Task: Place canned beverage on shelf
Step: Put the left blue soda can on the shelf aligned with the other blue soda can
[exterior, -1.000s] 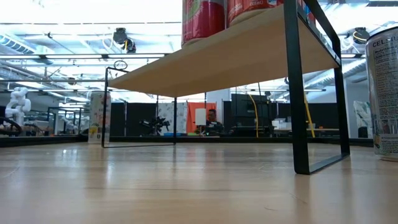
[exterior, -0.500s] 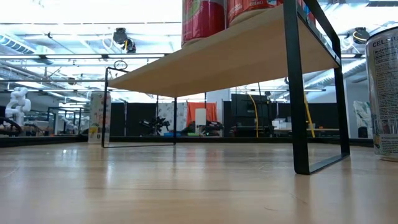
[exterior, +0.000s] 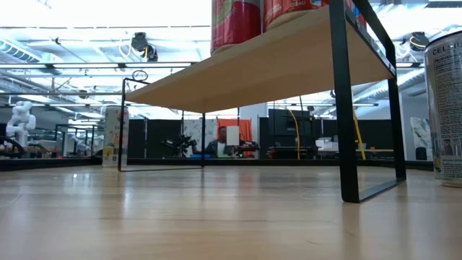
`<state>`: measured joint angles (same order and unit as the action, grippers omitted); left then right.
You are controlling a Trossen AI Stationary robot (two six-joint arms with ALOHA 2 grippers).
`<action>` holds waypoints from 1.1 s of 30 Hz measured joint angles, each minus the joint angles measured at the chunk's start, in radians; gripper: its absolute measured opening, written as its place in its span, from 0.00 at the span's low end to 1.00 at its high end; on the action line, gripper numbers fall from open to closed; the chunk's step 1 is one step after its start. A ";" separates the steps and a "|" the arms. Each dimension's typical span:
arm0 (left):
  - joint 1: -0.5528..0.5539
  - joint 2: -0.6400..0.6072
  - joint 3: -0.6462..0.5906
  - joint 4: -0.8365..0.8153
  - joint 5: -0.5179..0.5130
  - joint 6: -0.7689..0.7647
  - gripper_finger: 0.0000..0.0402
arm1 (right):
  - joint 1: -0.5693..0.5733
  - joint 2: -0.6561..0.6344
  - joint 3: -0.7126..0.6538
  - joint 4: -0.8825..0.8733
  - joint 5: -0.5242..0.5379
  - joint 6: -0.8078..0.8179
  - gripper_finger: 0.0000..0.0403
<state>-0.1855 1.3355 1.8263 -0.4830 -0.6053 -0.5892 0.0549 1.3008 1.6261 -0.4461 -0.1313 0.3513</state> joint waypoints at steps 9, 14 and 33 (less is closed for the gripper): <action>0.056 0.022 -0.001 0.004 0.224 0.021 0.96 | -0.086 0.007 0.001 0.017 -0.317 0.150 0.52; 0.052 0.027 -0.001 0.004 0.230 0.030 0.96 | -0.118 0.009 0.001 0.037 -0.342 0.139 0.52; 0.048 0.015 -0.001 -0.008 0.218 0.125 0.99 | -0.167 0.021 0.001 0.078 -0.342 0.105 0.52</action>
<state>-0.1371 1.3502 1.8252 -0.4908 -0.3869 -0.4644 -0.1120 1.3217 1.6276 -0.3680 -0.4736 0.4567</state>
